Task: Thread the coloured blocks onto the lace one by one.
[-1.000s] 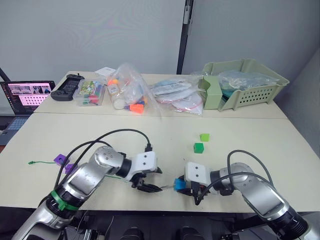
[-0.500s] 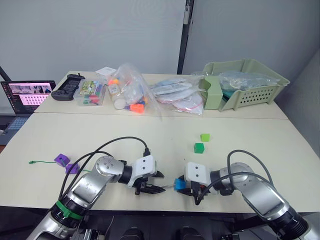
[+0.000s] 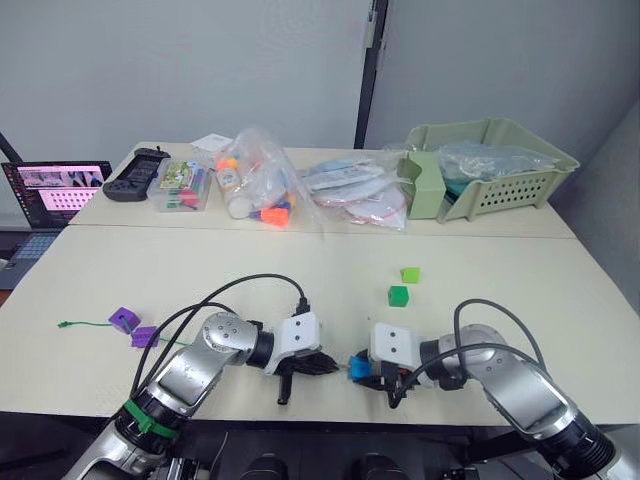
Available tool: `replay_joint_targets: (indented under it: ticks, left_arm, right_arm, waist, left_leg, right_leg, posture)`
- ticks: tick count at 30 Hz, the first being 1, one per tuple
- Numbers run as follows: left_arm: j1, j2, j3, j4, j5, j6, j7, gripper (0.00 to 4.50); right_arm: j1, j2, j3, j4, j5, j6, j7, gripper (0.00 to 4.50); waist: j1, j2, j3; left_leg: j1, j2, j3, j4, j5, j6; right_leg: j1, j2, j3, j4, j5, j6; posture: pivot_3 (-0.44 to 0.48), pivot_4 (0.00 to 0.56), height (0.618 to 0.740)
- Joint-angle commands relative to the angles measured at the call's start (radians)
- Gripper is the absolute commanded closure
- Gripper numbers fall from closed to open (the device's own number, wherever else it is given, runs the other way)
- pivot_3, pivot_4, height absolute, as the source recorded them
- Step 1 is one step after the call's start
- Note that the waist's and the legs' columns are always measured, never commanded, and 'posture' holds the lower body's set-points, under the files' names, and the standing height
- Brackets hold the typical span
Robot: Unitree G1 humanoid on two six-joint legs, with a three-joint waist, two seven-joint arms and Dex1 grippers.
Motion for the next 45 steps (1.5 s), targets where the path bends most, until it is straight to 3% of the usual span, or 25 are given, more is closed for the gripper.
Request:
replay_joint_targets:
  ticks: [1, 9, 18, 19, 24, 26, 35, 45]
  left_arm:
    - [-0.038, -0.030, -0.017, 0.007, 0.016, -0.014, 0.014, 4.50]
    - [-0.077, -0.073, -0.053, 0.057, 0.077, -0.028, 0.042, 4.50]
    - [-0.045, 0.026, 0.024, -0.001, 0.036, -0.011, -0.004, 1.60]
    - [-0.032, 0.041, 0.039, -0.007, 0.019, -0.004, -0.016, 1.56]
    - [0.013, 0.086, 0.050, 0.021, 0.044, -0.058, -0.011, 1.56]
    - [0.025, 0.062, 0.063, 0.039, 0.021, -0.061, 0.000, 1.56]
    - [0.030, 0.014, 0.055, 0.065, 0.012, -0.089, -0.001, 4.41]
    - [0.009, -0.027, 0.024, 0.066, 0.023, -0.109, 0.005, 4.50]
  right_arm:
    - [-0.005, 0.008, 0.022, 0.019, -0.015, 0.013, -0.014, 3.16]
    - [-0.026, 0.024, 0.037, 0.033, -0.022, 0.010, -0.016, 3.16]
    - [-0.016, 0.014, 0.035, 0.042, -0.021, 0.002, -0.013, 3.16]
    - [-0.016, 0.014, 0.035, 0.043, -0.022, 0.001, -0.014, 3.16]
    - [-0.014, 0.013, 0.035, 0.045, -0.022, 0.000, -0.014, 3.17]
    - [-0.017, 0.013, 0.034, 0.045, -0.021, 0.002, -0.012, 3.17]
    - [-0.019, 0.009, 0.034, 0.037, -0.020, 0.005, -0.009, 3.17]
    - [-0.022, 0.009, 0.037, 0.035, -0.022, 0.004, -0.007, 3.17]
  waist:
    - [0.000, 0.000, 0.000]
    - [0.003, 0.000, 0.000]
    - [-0.003, 0.000, 0.000]
    - [-0.003, 0.000, 0.000]
    - [0.000, 0.000, 0.000]
    - [0.001, 0.000, 0.000]
    - [0.001, 0.000, 0.000]
    - [0.002, 0.000, 0.000]
  left_leg:
    - [0.000, 0.000, 0.000, 0.000, 0.000, 0.000]
    - [0.001, 0.000, 0.000, 0.000, 0.000, 0.000]
    - [0.001, 0.000, -0.001, -0.001, 0.000, 0.000]
    - [0.001, 0.000, -0.001, -0.001, 0.000, 0.000]
    - [0.001, 0.001, -0.002, -0.001, 0.000, 0.000]
    - [0.001, 0.001, -0.001, -0.001, 0.000, 0.000]
    - [0.001, 0.001, -0.001, -0.001, 0.000, 0.000]
    - [0.001, 0.001, -0.001, -0.001, 0.000, 0.000]
  right_leg:
    - [0.000, 0.000, 0.000, 0.000, 0.000, 0.000]
    - [0.002, 0.000, 0.000, 0.000, 0.000, 0.000]
    - [0.001, 0.000, 0.000, 0.000, 0.000, 0.000]
    - [0.001, 0.000, 0.000, 0.000, 0.000, 0.000]
    - [0.001, 0.000, 0.000, 0.000, 0.000, 0.000]
    - [0.001, 0.000, 0.000, 0.000, 0.000, 0.000]
    - [0.001, 0.000, 0.000, 0.000, 0.000, 0.000]
    - [0.001, -0.001, 0.000, 0.000, 0.000, 0.000]
  posture:
    - [0.000, 0.150, 0.740]
    - [0.000, 0.150, 0.740]
    - [0.000, 0.150, 0.740]
    - [0.000, 0.150, 0.740]
    - [0.000, 0.150, 0.740]
    - [0.000, 0.150, 0.740]
    - [0.000, 0.150, 0.740]
    - [0.000, 0.150, 0.740]
